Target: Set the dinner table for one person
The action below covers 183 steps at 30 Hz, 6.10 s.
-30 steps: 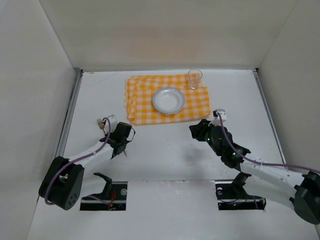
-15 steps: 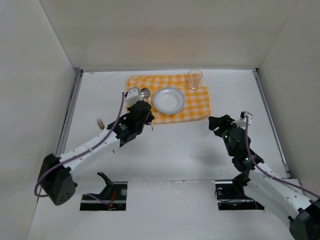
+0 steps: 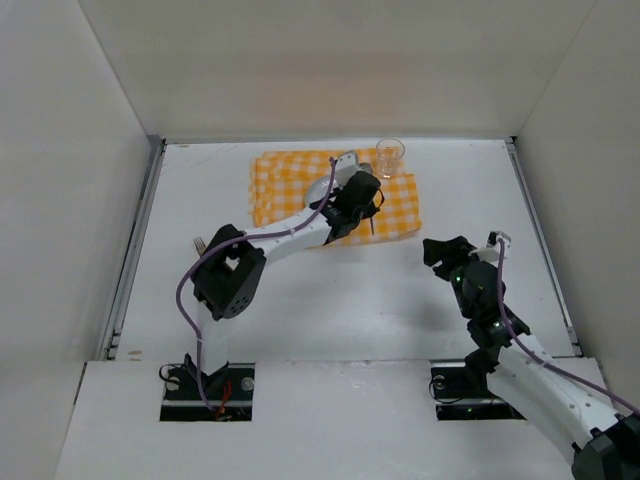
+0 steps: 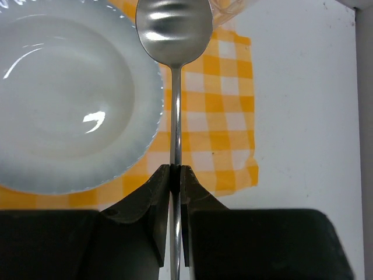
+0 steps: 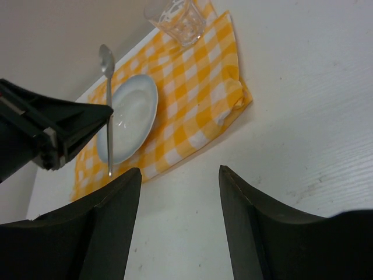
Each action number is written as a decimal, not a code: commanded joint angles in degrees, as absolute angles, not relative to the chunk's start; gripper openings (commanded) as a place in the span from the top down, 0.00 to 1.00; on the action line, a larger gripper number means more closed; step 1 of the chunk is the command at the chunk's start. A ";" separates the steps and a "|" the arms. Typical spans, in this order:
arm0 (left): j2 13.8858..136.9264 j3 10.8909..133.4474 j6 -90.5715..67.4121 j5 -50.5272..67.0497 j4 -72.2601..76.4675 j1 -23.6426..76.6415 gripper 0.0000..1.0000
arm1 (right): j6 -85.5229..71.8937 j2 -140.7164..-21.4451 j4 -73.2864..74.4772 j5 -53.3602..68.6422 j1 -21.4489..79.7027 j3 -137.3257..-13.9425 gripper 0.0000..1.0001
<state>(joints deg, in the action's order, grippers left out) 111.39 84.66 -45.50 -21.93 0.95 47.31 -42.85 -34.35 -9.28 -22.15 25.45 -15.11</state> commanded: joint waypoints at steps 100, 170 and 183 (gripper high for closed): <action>65.03 24.08 -43.77 -28.21 -6.24 13.40 0.68 | -43.15 -36.65 -12.92 -21.62 32.03 -15.38 0.66; 113.47 77.61 -21.36 -10.99 -1.67 23.60 0.97 | -42.45 -39.20 -14.15 -23.99 32.12 -15.03 0.63; 105.22 74.01 -21.27 -17.22 -1.76 24.12 0.50 | -42.45 -38.58 -14.15 -23.21 32.12 -14.94 0.60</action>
<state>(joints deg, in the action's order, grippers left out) 113.21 75.16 -21.61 -15.49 0.16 23.70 -43.29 -38.98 -11.00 -22.55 31.59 -13.34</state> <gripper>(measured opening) 0.469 0.398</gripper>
